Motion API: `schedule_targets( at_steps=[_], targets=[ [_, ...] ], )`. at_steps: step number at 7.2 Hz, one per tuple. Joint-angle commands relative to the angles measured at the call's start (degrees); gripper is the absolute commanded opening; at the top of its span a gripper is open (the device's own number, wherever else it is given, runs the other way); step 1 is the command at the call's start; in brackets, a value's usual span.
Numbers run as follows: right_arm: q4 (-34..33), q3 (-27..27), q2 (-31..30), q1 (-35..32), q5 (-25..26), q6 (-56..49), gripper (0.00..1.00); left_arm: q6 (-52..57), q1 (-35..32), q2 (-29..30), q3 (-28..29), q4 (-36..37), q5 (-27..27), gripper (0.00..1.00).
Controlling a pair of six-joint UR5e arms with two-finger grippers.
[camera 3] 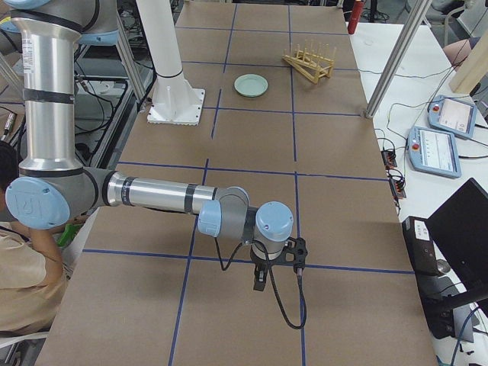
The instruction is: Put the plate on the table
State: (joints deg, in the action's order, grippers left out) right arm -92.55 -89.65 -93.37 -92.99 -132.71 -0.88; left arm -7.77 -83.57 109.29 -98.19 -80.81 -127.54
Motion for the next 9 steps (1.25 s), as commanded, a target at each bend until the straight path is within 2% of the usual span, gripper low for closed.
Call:
schedule_targets(
  at_steps=[1,2,4,6,9],
  targets=[
    [0.0,0.0,0.03,0.0,0.0,0.0,1.0,4.78,-4.06,-8.89,0.46,-5.49,-6.22,1.0],
    [0.0,0.0,0.03,0.0,0.0,0.0,1.0,4.61,-4.15,-10.84,2.72,-9.07,-6.15,1.0],
    [0.0,0.0,0.03,0.0,0.0,0.0,1.0,6.78,-14.2,-14.78,2.22,-10.94,-6.49,1.0],
    [0.0,0.0,-0.06,0.0,0.0,0.0,1.0,10.67,-14.08,-14.12,6.77,-11.99,-6.23,1.0],
    [0.0,0.0,0.03,0.0,0.0,0.0,1.0,10.24,-13.91,-12.01,8.46,-11.22,-5.71,1.0]
  ],
)
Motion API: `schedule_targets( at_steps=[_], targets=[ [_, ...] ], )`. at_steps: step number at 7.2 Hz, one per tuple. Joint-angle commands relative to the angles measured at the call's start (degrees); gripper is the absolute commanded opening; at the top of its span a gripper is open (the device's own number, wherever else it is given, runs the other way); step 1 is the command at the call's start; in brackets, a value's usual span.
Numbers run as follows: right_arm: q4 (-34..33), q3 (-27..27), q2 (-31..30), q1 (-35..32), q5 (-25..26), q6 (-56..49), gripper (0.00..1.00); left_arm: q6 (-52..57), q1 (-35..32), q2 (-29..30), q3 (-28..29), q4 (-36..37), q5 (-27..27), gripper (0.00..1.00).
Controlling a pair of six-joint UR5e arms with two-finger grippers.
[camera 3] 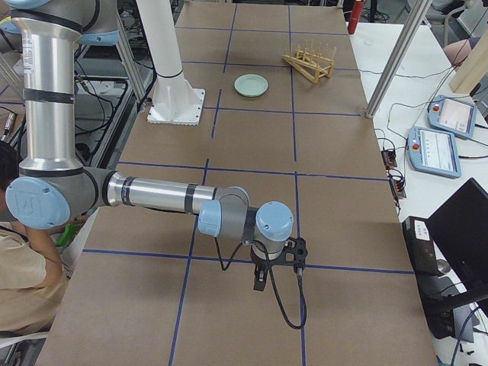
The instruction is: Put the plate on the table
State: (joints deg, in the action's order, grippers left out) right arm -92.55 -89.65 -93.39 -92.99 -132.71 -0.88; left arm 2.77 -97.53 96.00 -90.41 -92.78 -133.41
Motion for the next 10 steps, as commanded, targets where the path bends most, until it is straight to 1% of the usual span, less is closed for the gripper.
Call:
schedule_targets(
  at_steps=[1,3,7,8,9,10],
  targets=[
    [0.0,0.0,0.05,0.0,0.0,0.0,1.0,-0.13,0.06,0.95,1.46,0.76,0.16,1.0],
    [0.0,0.0,0.05,0.0,0.0,0.0,1.0,-0.13,0.15,1.38,3.04,0.68,-0.45,1.0],
    [0.0,0.0,-0.04,0.0,0.0,0.0,1.0,0.05,1.46,0.33,3.05,0.67,-0.63,1.0],
    [0.0,0.0,0.05,0.0,0.0,0.0,1.0,-0.04,1.55,0.16,2.88,0.76,-1.06,1.0],
    [0.0,0.0,-0.04,0.0,0.0,0.0,1.0,-0.04,2.07,-0.11,3.05,0.76,-2.81,1.0],
    [0.0,0.0,-0.04,0.0,0.0,0.0,1.0,-0.04,2.17,-0.89,2.88,0.76,-2.91,1.0]
  ],
)
